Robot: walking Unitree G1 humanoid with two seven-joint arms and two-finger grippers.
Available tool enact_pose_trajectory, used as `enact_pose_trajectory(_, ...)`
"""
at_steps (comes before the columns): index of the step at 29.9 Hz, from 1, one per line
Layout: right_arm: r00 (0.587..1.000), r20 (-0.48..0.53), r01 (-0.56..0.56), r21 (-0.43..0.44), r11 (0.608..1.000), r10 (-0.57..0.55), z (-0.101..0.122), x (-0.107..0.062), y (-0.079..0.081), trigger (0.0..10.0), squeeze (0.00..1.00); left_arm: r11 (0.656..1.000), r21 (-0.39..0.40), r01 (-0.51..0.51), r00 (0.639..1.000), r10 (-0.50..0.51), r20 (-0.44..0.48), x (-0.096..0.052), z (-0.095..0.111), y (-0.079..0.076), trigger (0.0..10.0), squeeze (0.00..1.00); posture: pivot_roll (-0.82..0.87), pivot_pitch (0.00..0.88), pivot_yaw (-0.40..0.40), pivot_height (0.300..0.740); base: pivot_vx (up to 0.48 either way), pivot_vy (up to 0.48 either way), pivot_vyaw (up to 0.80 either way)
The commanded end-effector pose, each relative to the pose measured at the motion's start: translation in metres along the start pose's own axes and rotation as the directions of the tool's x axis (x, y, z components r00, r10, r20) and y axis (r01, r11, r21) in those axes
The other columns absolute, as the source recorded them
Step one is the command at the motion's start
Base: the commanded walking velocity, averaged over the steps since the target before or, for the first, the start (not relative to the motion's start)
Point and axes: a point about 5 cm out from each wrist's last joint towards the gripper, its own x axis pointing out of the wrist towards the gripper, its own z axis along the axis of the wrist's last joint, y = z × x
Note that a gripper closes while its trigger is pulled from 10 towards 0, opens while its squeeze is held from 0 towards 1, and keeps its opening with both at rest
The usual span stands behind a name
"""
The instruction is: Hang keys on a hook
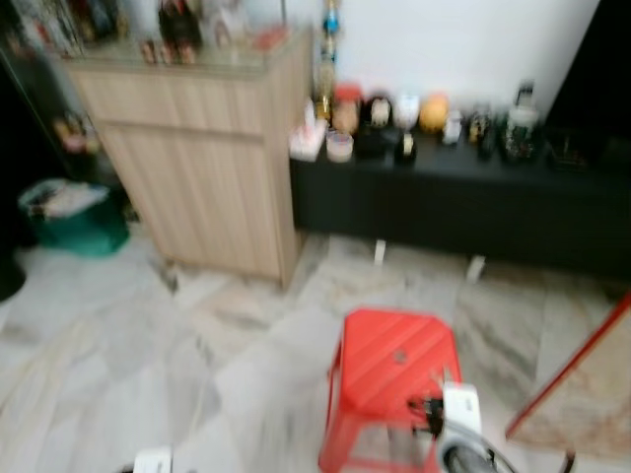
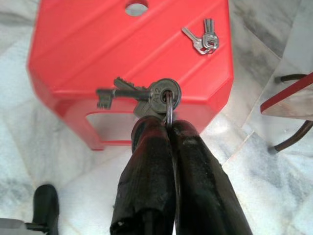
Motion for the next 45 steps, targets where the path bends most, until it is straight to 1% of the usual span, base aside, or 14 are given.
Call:
enact_pose_trajectory(1,1.0,0.006,-0.002,-0.008,1.0,0.002,0.002,0.001,0.0,10.0,0.0,1.0,0.005,-0.003,1.0,0.003,-0.008,-0.001,-0.002,0.001,10.0,0.0,0.06,0.0,-0.033,0.728,0.0,0.0,0.0)
enact_pose_trajectory(13,0.999,-0.025,-0.043,-0.072,0.997,0.041,-0.001,0.0,0.004,10.0,0.0,1.0,0.015,-0.001,1.0,0.001,-0.013,-0.001,-0.002,0.001,10.0,0.0,0.05,0.0,-0.029,0.728,0.0,0.0,0.0)
enact_pose_trajectory(15,0.994,-0.046,0.104,0.196,0.975,-0.097,-0.004,-0.001,-0.016,10.0,0.0,1.0,0.016,0.0,1.0,0.001,-0.014,-0.001,-0.003,0.001,10.0,0.0,0.05,0.0,-0.03,0.728,0.0,0.0,0.0)
enact_pose_trajectory(16,0.984,-0.074,0.179,0.318,0.931,-0.164,-0.007,-0.002,-0.026,10.0,0.0,1.0,0.017,-0.001,1.0,0.001,-0.015,-0.001,-0.003,0.001,10.0,0.0,0.05,0.0,-0.029,0.728,0.0,0.0,0.0)
enact_pose_trajectory(17,0.937,-0.192,0.351,0.497,0.794,-0.294,-0.022,-0.008,-0.046,10.0,0.0,1.0,0.017,-0.001,1.0,0.001,-0.015,-0.001,-0.003,0.001,10.0,0.0,0.05,0.0,-0.026,0.728,0.0,0.0,0.0)
enact_pose_trajectory(18,0.937,-0.192,0.351,0.497,0.794,-0.294,-0.022,-0.008,-0.046,10.0,0.0,1.0,0.017,-0.001,1.0,0.001,-0.015,-0.001,-0.003,0.001,10.0,0.0,0.05,0.0,-0.026,0.728,0.0,0.0,0.0)
enact_pose_trajectory(19,0.909,-0.267,0.417,0.546,0.726,-0.321,-0.034,-0.012,-0.052,10.0,0.0,1.0,0.018,0.0,1.0,0.001,-0.015,-0.001,-0.003,0.001,10.0,0.0,0.05,0.0,-0.026,0.728,0.0,0.0,0.0)
enact_pose_trajectory(20,0.887,-0.372,0.444,0.52,0.73,-0.275,-0.055,-0.018,-0.05,10.0,0.0,1.0,0.02,0.001,1.0,-0.001,-0.016,-0.001,-0.003,0.001,10.0,0.0,0.05,0.0,-0.024,0.728,0.0,0.0,0.0)
enact_pose_trajectory(21,0.887,-0.372,0.444,0.52,0.73,-0.275,-0.055,-0.018,-0.05,10.0,0.0,1.0,0.02,0.001,1.0,-0.001,-0.016,-0.001,-0.003,0.001,10.0,0.0,0.05,0.0,-0.024,0.728,0.0,0.0,0.0)
enact_pose_trajectory(22,0.906,-0.402,0.317,0.447,0.836,-0.129,-0.067,-0.019,-0.032,10.0,0.0,1.0,0.021,0.002,1.0,-0.002,-0.017,-0.001,-0.003,0.001,10.0,0.0,0.05,0.0,-0.021,0.728,0.0,0.0,0.0)
enact_pose_trajectory(24,0.919,-0.392,0.19,0.367,0.91,-0.033,-0.068,-0.019,-0.019,10.0,0.0,1.0,0.022,0.002,1.0,-0.002,-0.016,-0.001,-0.003,0.001,10.0,0.0,0.05,0.001,-0.02,0.728,0.0,0.0,0.0)
enact_pose_trajectory(28,0.925,-0.379,0.194,0.499,0.845,0.012,-0.066,-0.018,-0.008,10.0,0.0,1.0,0.026,0.001,1.0,-0.001,-0.017,-0.001,-0.003,0.002,10.0,0.0,0.05,0.003,-0.014,0.728,0.0,0.0,0.0)
enact_pose_trajectory(35,0.96,-0.276,0.12,0.279,0.953,-0.04,-0.041,-0.009,-0.013,10.0,0.0,1.0,0.03,0.004,1.0,-0.003,-0.022,-0.001,-0.003,0.002,10.0,0.0,0.05,0.002,-0.019,0.728,0.0,0.0,0.0)
enact_pose_trajectory(45,0.994,-0.051,0.11,0.285,0.952,-0.1,-0.002,0.0,-0.023,10.0,0.0,1.0,0.03,0.005,1.0,-0.004,-0.027,-0.001,-0.004,0.0,10.0,0.0,0.05,0.002,-0.025,0.728,0.0,0.0,0.0)
